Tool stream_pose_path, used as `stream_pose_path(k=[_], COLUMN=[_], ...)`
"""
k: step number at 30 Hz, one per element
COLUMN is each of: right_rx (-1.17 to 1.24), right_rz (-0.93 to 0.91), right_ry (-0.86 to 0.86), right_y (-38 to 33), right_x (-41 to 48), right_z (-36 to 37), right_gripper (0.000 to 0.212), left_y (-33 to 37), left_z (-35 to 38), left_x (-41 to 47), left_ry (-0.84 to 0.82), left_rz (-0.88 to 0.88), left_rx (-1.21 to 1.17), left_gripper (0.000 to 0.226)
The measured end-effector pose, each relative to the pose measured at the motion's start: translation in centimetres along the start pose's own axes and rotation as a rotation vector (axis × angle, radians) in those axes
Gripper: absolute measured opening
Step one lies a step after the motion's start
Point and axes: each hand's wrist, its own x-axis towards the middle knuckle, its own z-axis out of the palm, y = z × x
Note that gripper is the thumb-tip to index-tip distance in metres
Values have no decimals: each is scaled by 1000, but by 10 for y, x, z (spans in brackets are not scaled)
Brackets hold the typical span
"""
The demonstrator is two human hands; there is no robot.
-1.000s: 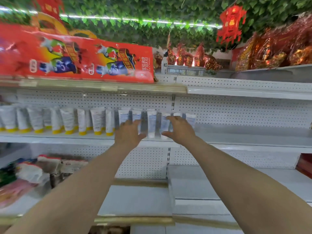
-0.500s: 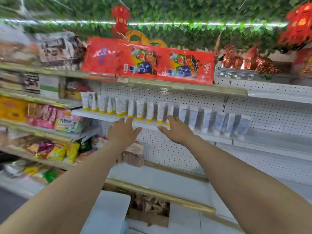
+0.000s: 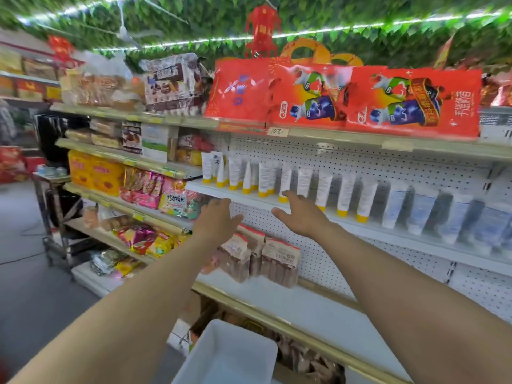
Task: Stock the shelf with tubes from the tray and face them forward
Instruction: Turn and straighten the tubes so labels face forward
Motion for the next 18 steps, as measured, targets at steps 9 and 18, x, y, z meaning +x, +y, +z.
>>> stream_pose_path(k=[9, 18], right_rx=[-55, -93], right_rz=[49, 160], right_ry=[-50, -13], right_y=[-41, -123], right_x=[120, 194], right_z=[44, 108], right_gripper=[68, 66], left_y=[-77, -191], left_z=[-16, -26], left_x=[107, 191], left_ry=[0, -50], left_rz=[-2, 105], left_rx=[24, 40], left_gripper=[59, 67])
